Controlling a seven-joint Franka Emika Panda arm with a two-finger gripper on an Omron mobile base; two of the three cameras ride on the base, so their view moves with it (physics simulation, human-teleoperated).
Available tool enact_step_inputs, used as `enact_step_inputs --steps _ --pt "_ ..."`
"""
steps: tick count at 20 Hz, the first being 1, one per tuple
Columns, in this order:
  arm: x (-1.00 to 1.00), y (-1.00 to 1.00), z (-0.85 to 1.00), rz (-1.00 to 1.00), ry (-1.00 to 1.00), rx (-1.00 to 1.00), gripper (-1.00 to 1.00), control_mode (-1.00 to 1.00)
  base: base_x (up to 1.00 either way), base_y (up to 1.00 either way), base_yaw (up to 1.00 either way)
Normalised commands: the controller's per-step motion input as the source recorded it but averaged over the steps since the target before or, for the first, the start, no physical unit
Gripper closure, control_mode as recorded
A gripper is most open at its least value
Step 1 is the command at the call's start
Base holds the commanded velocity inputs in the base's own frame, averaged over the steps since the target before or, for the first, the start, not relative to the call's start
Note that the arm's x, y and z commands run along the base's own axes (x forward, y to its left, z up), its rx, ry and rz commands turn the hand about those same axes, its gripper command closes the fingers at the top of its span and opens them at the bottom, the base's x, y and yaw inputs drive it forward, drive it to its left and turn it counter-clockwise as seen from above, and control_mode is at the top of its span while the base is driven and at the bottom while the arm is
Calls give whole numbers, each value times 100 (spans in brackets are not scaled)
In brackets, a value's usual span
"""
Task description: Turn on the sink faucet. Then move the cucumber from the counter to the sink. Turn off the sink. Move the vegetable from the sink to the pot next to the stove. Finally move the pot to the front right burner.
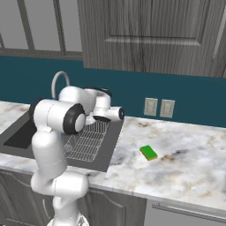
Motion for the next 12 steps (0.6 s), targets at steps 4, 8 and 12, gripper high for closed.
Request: enact_step_inputs --steps 4,8,12 --pt "50 0 0 8 0 1 -100 -100 0 0 0" --pt "51 0 -5 9 0 3 -100 -100 0 0 0" --pt "46 9 -7 9 0 4 -100 -100 0 0 0"
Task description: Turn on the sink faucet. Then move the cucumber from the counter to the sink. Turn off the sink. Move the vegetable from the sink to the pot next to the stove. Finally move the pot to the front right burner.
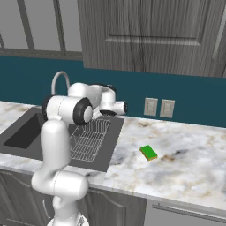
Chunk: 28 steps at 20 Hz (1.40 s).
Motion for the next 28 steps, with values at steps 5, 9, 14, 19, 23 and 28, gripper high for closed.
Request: enact_step_inputs --steps 5,9,14,19,23,28 --pt "49 17 -13 8 0 1 -100 -100 0 0 0" --pt "52 17 -11 5 0 0 -100 -100 0 0 0" --pt "46 14 -10 5 0 1 -100 -100 0 0 0" --pt "27 13 -6 5 0 2 -100 -100 0 0 0" --pt "21 22 -1 4 0 4 -100 -100 0 0 0" --pt "16 31 0 2 0 3 -100 -100 0 0 0"
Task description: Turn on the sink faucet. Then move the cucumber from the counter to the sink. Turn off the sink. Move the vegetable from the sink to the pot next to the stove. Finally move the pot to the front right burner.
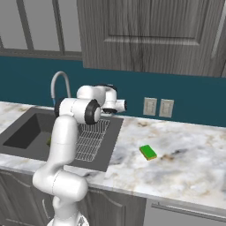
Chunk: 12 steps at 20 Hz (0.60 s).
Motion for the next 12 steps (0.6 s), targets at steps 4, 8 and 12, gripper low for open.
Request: enact_step_inputs --steps 4,8,12 --pt "12 34 0 3 1 2 -100 -100 0 0 0" --pt "12 39 0 4 3 1 -100 -100 0 0 0" --pt "10 44 0 4 3 1 -100 -100 0 0 0"
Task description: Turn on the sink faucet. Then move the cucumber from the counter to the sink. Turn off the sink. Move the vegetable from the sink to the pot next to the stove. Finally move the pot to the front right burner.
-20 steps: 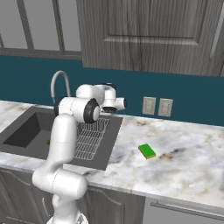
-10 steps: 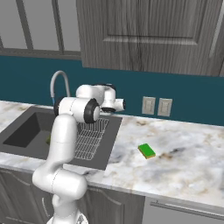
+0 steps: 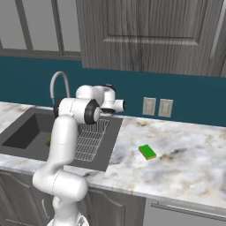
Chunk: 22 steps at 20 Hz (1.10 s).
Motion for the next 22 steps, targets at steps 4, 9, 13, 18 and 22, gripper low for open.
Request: enact_step_inputs --steps 4,9,13,18,22 --pt "4 49 0 5 3 0 -100 -100 0 0 0" --pt "0 50 0 5 3 0 -100 -100 0 0 0" --pt "1 50 0 5 4 0 -100 -100 0 0 0" --pt "1 49 0 5 4 0 -100 -100 0 0 0" --pt "0 52 0 4 5 0 -100 -100 0 0 0"
